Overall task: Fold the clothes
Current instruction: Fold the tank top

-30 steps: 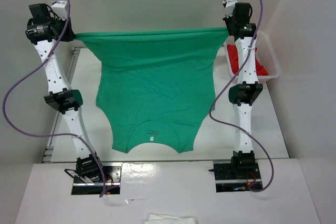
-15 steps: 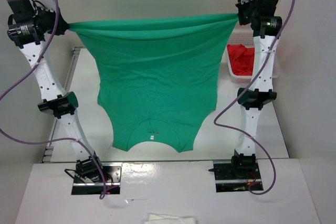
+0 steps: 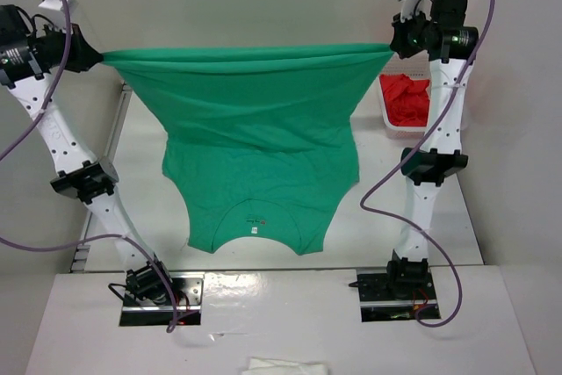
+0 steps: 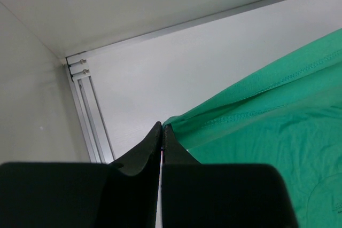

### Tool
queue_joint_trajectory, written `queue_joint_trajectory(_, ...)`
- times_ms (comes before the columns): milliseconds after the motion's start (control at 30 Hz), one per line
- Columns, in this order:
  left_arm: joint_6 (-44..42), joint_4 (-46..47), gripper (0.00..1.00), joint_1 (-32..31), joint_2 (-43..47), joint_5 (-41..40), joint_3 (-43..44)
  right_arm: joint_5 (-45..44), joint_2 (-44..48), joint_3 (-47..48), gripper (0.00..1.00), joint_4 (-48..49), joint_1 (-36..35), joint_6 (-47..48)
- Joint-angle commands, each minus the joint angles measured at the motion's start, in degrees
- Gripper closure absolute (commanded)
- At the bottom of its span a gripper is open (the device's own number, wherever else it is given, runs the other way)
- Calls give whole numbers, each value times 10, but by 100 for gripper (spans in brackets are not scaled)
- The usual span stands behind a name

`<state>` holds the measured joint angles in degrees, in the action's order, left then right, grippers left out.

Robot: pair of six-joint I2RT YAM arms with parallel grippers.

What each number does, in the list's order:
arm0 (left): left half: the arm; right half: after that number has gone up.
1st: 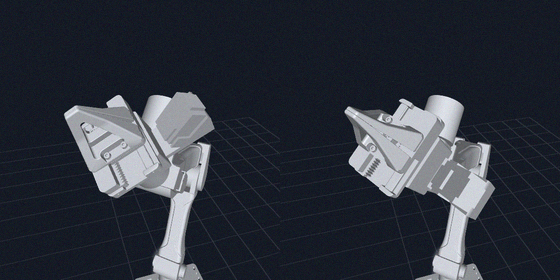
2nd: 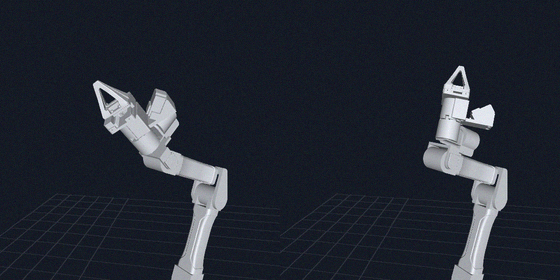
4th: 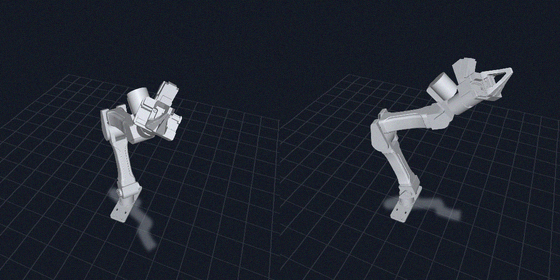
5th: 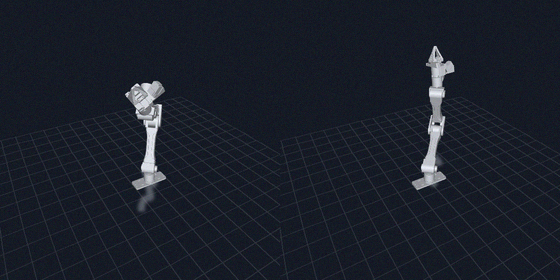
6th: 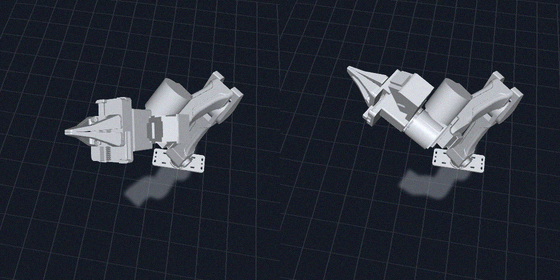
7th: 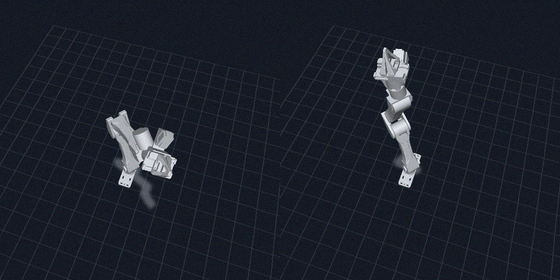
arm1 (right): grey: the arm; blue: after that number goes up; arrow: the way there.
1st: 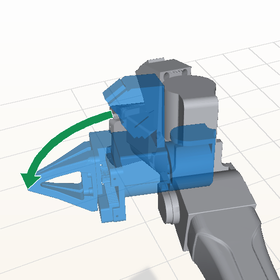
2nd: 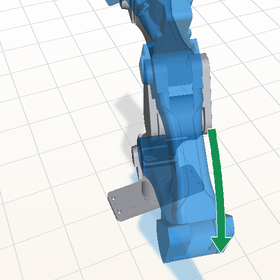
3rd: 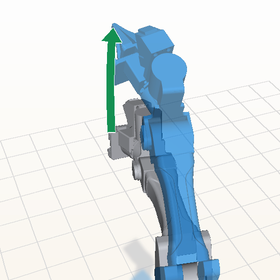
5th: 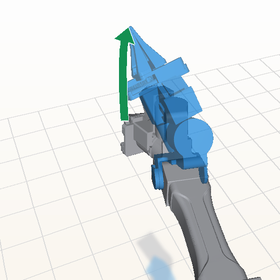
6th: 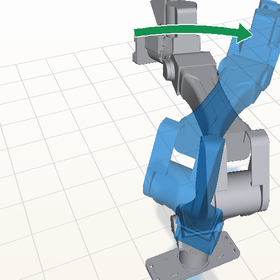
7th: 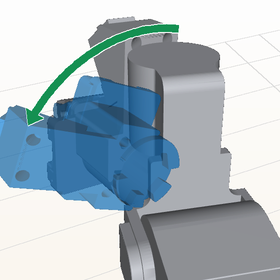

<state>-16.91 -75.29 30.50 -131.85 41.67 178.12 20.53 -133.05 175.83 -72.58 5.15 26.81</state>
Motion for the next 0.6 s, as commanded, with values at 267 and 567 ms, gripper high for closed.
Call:
queue_joint_trajectory(267,-116,9,100,9,148,46,-256,55,156,-207,100,-19,10,37)
queue_joint_trajectory(567,-153,9,100,14,202,28,-360,17,281,-451,100,81,10,49)
